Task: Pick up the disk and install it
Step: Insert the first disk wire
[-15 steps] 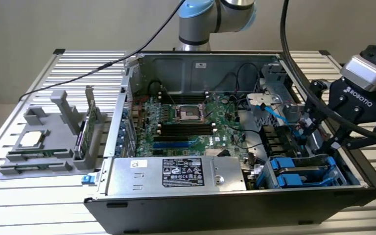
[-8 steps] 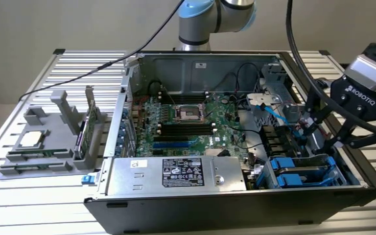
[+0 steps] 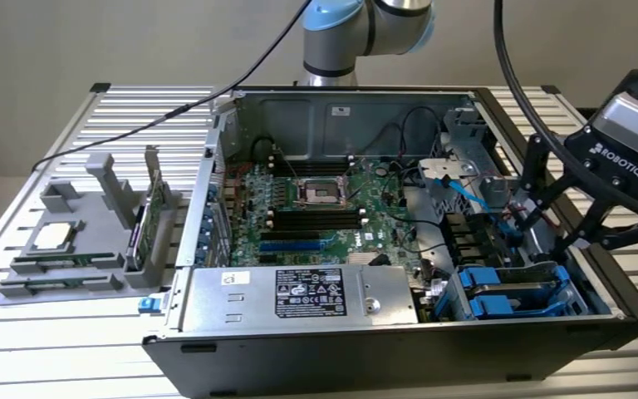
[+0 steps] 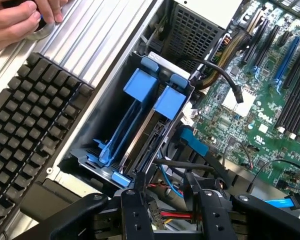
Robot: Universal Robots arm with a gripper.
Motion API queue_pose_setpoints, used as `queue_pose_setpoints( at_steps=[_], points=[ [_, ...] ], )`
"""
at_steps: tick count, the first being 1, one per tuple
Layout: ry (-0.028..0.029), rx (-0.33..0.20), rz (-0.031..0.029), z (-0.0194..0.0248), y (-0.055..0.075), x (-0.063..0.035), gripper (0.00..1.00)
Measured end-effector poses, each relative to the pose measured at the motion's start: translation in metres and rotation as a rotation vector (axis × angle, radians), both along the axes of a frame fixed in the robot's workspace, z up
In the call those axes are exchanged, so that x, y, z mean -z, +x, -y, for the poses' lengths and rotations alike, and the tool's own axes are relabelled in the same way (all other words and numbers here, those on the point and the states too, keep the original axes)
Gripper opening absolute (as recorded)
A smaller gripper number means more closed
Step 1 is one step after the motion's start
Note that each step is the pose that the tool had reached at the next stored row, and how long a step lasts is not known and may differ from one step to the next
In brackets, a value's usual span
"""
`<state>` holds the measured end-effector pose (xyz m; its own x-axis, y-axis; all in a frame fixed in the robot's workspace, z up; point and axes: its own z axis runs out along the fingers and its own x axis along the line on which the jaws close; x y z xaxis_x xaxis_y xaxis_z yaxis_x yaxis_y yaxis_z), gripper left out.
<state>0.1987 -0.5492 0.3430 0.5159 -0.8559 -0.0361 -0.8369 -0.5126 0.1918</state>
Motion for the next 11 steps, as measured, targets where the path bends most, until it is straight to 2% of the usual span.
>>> queue_pose_setpoints(
  at_steps=[5, 11],
  points=[
    [0.0001, -0.043, 0.0118, -0.0001, 0.0, -0.0027, 0.44],
    [-0.001, -0.081, 0.0232, -0.0004, 0.0, -0.0086, 0.44]
  ],
)
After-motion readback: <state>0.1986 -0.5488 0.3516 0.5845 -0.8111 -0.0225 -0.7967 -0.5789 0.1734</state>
